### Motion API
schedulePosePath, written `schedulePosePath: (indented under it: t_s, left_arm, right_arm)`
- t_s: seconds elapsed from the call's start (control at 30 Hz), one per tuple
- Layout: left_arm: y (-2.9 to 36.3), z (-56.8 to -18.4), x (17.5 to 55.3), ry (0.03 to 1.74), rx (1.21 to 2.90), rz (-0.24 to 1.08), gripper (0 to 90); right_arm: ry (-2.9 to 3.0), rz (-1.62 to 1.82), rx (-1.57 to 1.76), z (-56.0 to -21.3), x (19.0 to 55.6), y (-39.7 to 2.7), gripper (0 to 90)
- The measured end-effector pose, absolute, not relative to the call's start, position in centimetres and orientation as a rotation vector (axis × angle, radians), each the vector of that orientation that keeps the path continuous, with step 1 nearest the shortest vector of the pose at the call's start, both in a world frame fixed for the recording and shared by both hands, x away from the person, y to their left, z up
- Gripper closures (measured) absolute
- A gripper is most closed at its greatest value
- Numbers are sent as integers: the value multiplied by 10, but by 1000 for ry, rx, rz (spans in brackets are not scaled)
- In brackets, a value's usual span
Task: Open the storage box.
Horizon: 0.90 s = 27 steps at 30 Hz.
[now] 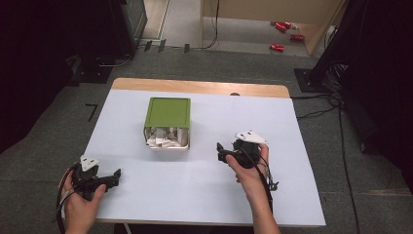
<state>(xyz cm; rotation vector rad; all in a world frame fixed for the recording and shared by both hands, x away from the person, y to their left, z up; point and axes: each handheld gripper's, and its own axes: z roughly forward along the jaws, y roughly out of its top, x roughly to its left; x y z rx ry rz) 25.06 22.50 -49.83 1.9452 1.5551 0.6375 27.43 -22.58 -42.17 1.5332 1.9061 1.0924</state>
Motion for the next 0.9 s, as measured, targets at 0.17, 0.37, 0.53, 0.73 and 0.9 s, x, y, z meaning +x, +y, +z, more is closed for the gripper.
schedulePosePath:
  t_s: [0.17, 0.37, 0.53, 0.73, 0.9]
  left_arm:
    - [225, -498, 251, 1554, 1946, 639, 0]
    - [225, -498, 251, 1554, 1946, 639, 0]
    - [225, -498, 251, 1555, 1944, 639, 0]
    - [225, -498, 251, 1555, 1944, 640, 0]
    - [225, -498, 251, 1555, 1944, 641, 0]
  right_arm:
    - [1931, 1100, 1512, -421, 278, -209, 185]
    - [1950, 1108, 1502, -422, 281, -195, 188]
    - [1951, 1137, 1496, -421, 282, -181, 192]
    - [1942, 1141, 1505, -420, 284, -173, 207]
    - [1925, 1168, 1500, -420, 286, -162, 239]
